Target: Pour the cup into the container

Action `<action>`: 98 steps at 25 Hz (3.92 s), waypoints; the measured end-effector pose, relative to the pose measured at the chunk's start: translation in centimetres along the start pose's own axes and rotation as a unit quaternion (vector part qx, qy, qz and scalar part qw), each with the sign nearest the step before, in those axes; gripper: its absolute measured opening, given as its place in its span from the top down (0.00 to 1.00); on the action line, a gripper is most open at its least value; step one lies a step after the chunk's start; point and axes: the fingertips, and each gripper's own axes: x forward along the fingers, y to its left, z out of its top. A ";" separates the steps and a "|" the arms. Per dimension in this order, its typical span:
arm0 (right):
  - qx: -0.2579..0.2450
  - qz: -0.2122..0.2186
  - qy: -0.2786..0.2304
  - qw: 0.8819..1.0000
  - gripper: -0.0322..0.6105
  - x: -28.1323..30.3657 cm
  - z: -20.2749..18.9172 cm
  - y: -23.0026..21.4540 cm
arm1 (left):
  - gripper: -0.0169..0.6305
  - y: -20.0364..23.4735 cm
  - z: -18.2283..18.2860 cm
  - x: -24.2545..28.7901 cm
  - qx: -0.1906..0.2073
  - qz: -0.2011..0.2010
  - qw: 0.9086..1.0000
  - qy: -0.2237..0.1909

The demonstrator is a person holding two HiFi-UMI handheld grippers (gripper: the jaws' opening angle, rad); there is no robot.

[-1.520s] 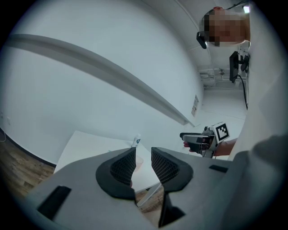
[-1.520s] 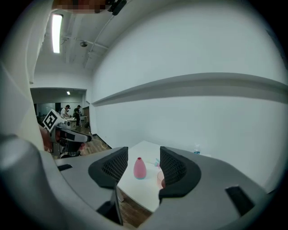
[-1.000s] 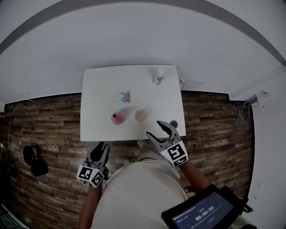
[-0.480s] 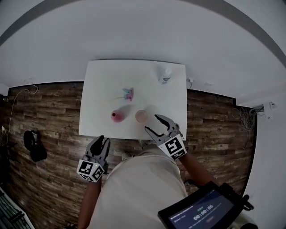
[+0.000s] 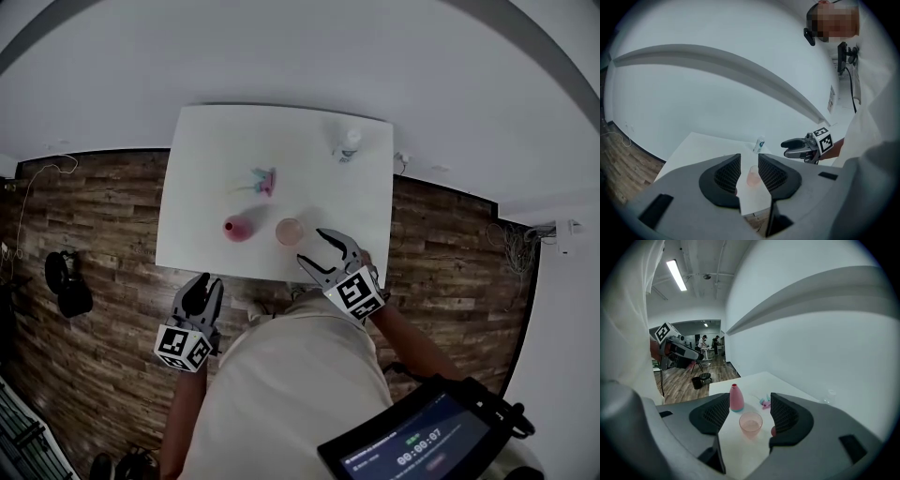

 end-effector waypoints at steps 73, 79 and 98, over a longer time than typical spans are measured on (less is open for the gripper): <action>-0.100 0.114 0.137 0.979 0.38 16.7 -16.9 0.7 | 0.80 1.9 -7.2 1.2 -0.031 0.097 0.992 0.074; -0.090 0.103 0.141 0.981 0.38 16.7 -16.4 0.2 | 0.80 2.0 -7.3 1.2 -0.031 0.096 0.992 0.076; -0.057 0.096 0.179 0.978 0.38 14.4 -9.6 0.9 | 0.80 4.8 -5.9 0.8 -0.017 0.065 0.995 0.073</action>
